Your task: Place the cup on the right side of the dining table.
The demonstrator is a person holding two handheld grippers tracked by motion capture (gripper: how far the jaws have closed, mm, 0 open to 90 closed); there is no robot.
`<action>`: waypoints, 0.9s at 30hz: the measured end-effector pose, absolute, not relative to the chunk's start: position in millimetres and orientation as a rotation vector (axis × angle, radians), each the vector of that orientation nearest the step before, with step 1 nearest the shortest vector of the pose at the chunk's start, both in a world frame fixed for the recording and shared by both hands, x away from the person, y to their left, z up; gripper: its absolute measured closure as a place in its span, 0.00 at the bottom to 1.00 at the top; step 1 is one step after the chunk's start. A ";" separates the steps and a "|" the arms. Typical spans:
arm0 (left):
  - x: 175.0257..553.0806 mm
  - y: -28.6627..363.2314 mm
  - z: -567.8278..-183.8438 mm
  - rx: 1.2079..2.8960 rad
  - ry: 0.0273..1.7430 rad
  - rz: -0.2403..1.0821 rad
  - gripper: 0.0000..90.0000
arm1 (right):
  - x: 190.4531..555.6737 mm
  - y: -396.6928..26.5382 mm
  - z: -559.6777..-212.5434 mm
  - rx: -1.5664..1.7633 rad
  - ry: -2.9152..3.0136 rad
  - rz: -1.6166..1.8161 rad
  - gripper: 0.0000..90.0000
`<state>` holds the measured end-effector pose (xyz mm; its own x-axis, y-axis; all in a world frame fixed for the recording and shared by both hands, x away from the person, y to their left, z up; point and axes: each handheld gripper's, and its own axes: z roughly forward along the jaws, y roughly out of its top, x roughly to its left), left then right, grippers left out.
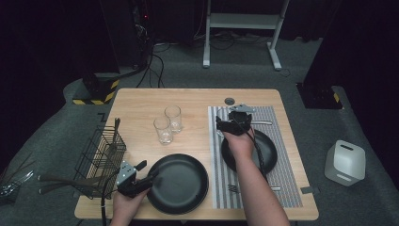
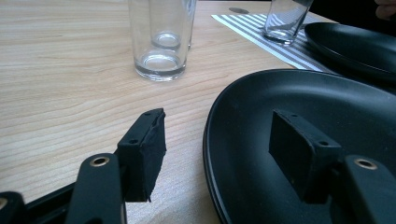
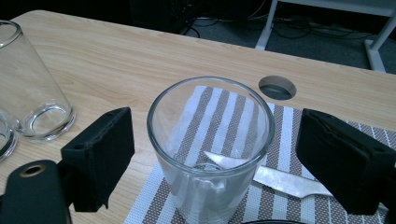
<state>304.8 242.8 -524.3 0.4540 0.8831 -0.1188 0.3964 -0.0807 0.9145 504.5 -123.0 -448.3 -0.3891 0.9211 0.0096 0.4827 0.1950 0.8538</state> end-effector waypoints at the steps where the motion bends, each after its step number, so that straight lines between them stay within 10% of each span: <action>1: 304.7 242.8 -524.3 1.679 1.117 0.594 0.41 | 504.0 -123.0 -448.3 1.306 1.958 1.110 0.13; 27: 305.3 241.7 -524.3 1.683 1.124 0.590 0.41 | 476.9 -133.8 -459.0 1.289 1.940 1.126 0.14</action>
<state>305.3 241.7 -524.3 0.4518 0.8840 -0.1202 0.4033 -0.0821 0.9114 476.9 -133.8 -459.0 -0.3910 0.9204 0.0060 0.4620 0.1906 0.8662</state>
